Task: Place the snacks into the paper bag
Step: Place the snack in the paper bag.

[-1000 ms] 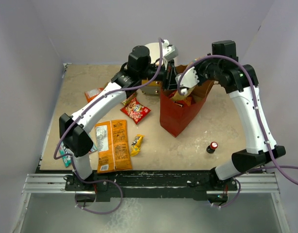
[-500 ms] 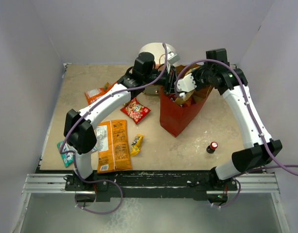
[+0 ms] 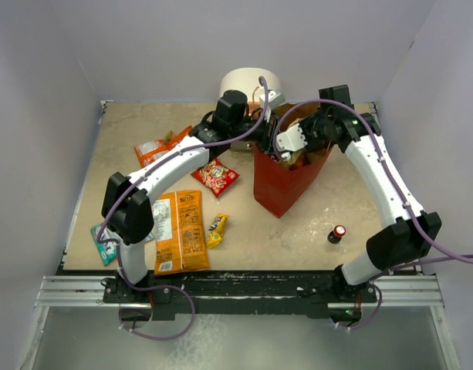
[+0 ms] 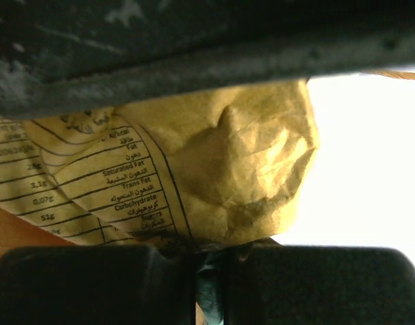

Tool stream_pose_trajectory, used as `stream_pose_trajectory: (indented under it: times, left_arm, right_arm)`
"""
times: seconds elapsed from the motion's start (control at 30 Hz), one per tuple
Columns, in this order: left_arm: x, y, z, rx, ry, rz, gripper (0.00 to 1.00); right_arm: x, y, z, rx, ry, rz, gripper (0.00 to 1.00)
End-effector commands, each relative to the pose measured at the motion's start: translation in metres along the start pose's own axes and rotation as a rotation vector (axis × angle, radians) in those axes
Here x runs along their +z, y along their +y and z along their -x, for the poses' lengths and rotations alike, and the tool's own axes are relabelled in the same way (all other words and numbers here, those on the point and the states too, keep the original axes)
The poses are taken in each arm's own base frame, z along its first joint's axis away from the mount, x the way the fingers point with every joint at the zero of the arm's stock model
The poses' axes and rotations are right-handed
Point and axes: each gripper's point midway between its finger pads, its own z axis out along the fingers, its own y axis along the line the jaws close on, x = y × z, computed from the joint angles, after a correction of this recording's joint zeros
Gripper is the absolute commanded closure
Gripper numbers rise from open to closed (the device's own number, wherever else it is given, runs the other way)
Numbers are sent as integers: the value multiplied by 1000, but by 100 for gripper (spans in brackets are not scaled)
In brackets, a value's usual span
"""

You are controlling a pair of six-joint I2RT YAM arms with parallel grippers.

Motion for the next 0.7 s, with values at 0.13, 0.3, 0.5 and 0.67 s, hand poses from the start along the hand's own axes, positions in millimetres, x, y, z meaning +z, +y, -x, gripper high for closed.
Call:
stream_pose_trajectory:
  times: [0.13,0.3,0.5,0.67]
  left_arm:
    - [0,-10,19,145,-57,-5,94]
    - [-2,-13,25,176,-62,-1,84]
    - [-5,-17,30,193,-66,-2,74]
    - [-8,-20,35,215,-70,-4,71]
  right_arm:
    - [0,0,-7,39,28,-19,88]
    - [-8,3,-1,51,7,-21,80]
    - [-13,4,1,60,1,-28,70]
    - [-13,2,-1,67,10,-30,62]
